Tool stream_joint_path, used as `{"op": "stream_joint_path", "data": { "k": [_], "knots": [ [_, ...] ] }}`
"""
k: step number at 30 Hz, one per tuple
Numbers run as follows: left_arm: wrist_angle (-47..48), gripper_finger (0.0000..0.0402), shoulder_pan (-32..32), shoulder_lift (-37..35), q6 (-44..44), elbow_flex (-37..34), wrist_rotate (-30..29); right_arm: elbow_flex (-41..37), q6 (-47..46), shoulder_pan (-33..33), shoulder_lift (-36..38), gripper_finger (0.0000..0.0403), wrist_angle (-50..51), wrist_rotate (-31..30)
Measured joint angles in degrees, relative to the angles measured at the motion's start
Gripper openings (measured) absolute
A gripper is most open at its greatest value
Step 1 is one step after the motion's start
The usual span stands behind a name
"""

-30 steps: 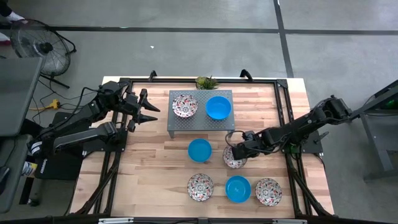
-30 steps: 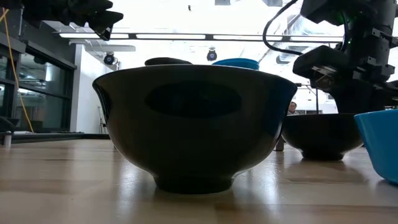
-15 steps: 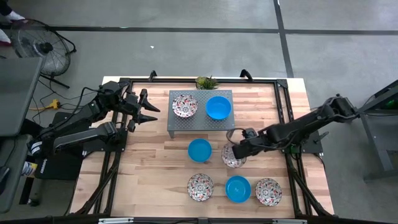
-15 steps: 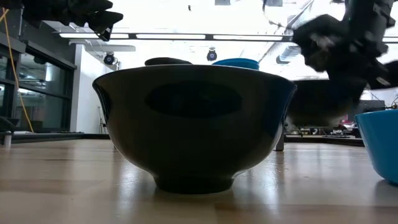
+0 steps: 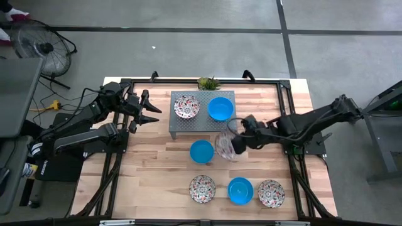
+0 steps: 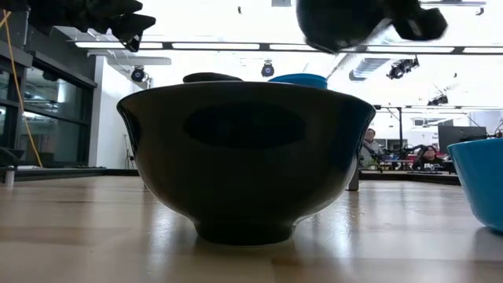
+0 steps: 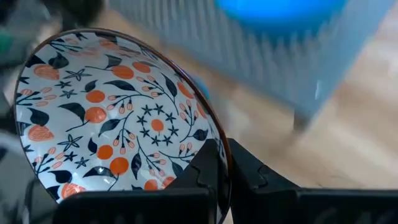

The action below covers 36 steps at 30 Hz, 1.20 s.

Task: Pick & Place Mini bowls
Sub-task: Stack the white patterned bowl on the white patterned bowl on the shelf

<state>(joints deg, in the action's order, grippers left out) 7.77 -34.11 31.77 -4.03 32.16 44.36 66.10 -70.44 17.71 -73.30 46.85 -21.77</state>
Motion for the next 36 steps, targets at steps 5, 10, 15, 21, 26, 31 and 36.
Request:
{"op": "stream_joint_path", "data": {
  "k": [5, 10, 15, 21, 26, 31, 36],
  "knots": [
    [-1.4, 0.0170, 0.0, 0.0, 0.6, 0.0, -0.3, 2.5, 7.8, -1.7, 0.0, 0.0002, -2.7, -9.8],
    [-4.3, 0.0170, 0.0, 0.6, 2.9, 0.0, -0.1, 2.5, 17.4, -4.1, -0.7, 0.0002, -9.8, -15.5],
    [-10.9, 0.0170, 0.0, 2.2, 2.8, 0.0, -0.4, 2.5, 25.4, -6.4, -3.2, 0.0002, -16.7, -17.2],
    [-15.9, 0.0170, 1.7, 3.7, -2.6, 0.0, -4.6, 2.5, 24.3, -9.4, -4.8, 0.0002, -18.8, -14.7],
    [-15.9, 0.0170, 6.7, 3.8, -8.3, 0.0, -12.3, 2.5, 27.0, -10.5, -4.8, 0.0002, -21.8, -15.7],
    [-17.7, 0.0170, 13.3, 3.9, -9.4, 0.0, -22.1, 2.5, 34.9, -10.7, -5.3, 0.0002, -29.5, -19.3],
    [-19.7, 0.0170, 20.1, 6.1, -9.7, 0.0, -37.7, 2.5, 43.4, -10.7, -6.7, 0.0002, -36.3, -27.2]
  ]
}}
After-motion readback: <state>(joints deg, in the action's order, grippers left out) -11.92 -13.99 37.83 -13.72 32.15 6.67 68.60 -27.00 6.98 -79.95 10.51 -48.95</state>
